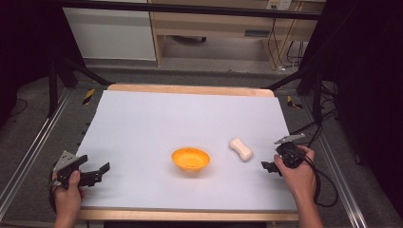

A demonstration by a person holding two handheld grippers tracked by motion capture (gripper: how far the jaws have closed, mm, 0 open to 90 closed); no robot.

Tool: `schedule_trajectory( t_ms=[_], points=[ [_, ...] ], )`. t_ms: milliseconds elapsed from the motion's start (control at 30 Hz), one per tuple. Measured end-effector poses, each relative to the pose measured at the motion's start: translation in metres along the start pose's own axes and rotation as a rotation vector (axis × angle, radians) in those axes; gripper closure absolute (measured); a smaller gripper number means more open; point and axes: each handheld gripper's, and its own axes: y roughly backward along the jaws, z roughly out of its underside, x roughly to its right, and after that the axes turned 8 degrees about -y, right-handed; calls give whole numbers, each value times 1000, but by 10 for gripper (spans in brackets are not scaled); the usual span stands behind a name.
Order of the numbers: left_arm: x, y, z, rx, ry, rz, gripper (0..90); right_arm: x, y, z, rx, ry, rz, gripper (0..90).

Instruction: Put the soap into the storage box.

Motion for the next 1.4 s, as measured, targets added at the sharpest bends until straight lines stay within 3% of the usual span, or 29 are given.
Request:
schedule_trajectory(
  t_ms=[367, 1400],
  points=[
    [0, 0, 0, 1, 0, -1, 0, -10, -9, -21, -64, 0, 8, 89],
    [-1, 0, 0, 4, 8, 8, 0, -39, -37, -75, -142, 33, -2, 106]
  ],
)
